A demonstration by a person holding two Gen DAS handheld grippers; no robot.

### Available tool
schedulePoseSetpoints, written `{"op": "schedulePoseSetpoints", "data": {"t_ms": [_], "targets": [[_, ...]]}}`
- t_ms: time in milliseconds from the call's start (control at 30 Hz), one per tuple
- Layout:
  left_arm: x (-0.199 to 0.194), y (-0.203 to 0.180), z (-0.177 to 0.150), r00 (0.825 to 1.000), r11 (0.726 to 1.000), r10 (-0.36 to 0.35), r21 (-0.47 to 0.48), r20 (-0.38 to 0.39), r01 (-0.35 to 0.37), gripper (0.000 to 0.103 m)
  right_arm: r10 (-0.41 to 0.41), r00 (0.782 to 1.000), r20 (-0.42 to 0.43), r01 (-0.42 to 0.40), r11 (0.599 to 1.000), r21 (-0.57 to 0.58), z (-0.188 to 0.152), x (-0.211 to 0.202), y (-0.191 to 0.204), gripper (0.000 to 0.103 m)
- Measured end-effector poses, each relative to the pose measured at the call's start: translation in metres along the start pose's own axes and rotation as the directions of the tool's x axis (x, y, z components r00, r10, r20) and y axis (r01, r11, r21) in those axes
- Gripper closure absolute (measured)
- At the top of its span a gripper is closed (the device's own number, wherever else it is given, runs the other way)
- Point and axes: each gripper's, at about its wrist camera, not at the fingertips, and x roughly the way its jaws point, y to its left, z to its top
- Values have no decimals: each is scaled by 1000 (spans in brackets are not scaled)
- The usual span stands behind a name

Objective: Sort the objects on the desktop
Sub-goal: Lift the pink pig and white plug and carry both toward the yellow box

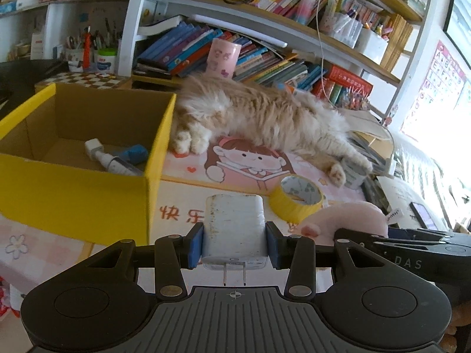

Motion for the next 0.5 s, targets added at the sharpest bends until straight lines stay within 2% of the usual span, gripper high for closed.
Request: {"op": "schedulePoseSetpoints", "data": {"t_ms": [500], "targets": [[-49,55,-17,1000,1000,-16,4,-9,16,61,3,1000,-15,-3,1000,-29,-25,-18,76,46]]}}
